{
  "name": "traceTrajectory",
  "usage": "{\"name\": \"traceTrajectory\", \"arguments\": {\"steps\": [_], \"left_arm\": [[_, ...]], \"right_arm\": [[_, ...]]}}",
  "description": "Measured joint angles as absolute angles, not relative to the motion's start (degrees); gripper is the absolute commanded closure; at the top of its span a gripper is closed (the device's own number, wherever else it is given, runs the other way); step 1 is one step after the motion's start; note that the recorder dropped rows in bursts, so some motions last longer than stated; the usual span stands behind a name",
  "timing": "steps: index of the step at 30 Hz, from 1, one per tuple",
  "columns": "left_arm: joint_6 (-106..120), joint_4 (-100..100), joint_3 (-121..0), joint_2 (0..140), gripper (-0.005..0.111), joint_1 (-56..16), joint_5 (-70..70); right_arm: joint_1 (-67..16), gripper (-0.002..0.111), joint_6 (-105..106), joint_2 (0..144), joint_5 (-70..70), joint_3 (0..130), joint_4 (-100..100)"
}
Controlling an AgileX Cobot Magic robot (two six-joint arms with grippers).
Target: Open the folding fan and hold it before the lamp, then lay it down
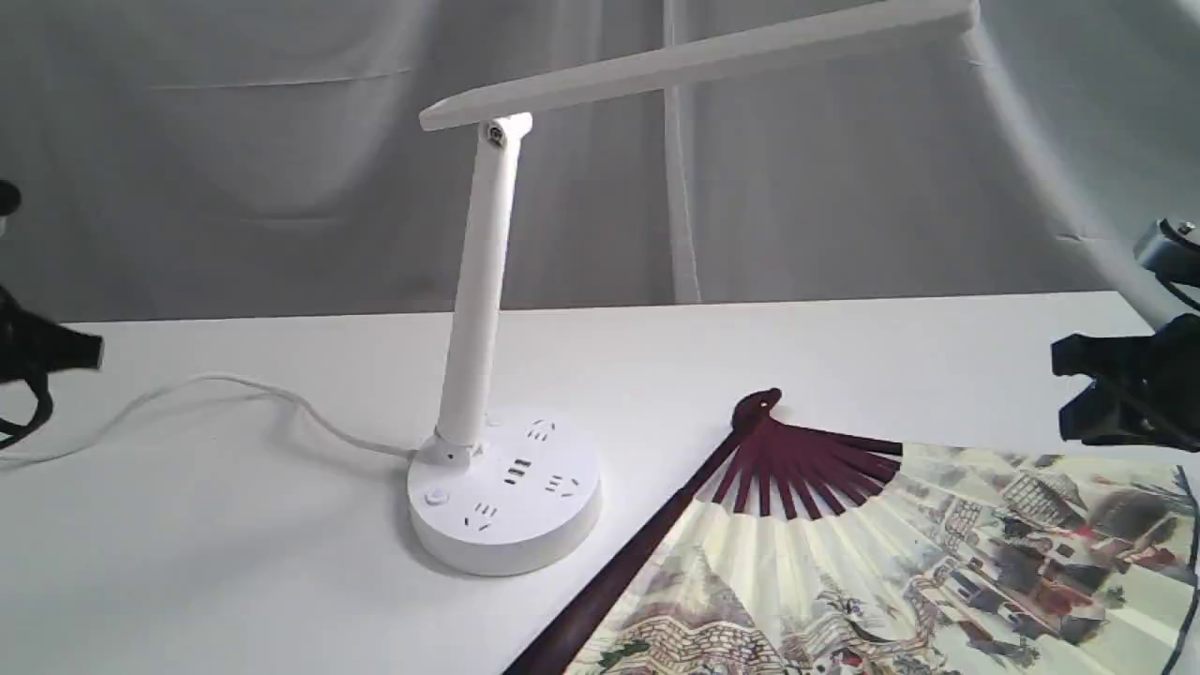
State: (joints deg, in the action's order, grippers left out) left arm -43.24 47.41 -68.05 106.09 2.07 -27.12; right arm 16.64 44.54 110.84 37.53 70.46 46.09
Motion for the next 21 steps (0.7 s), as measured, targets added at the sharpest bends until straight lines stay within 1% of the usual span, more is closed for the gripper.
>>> {"name": "traceTrajectory", "arguments": {"steps": [5,8,12,18,21], "left_arm": [[-16.7,14.8,-68.1,106.1,0.107,2.1,-31.6],[-8.2,5.2,-68.1,106.1,0.107,2.1,-33.5],[-4.5,0.0,-68.1,106.1,0.107,2.1,-36.7],[-1.7,-1.8,-68.1,106.1,0.107,2.1,-42.9],[2.5,-6.6,-68.1,106.1,0.107,2.1,-45.5]], "right_arm": [[16.6,0.108,39.3,108.6,37.9,70.5,38.8],[16.6,0.108,33.2,106.3,38.0,70.5,33.6],[15.0,0.108,25.4,103.3,38.8,70.5,25.2],[6.3,0.108,11.4,101.5,40.5,70.5,6.2],[3.9,0.108,8.6,100.7,42.0,70.5,3.6]]}}
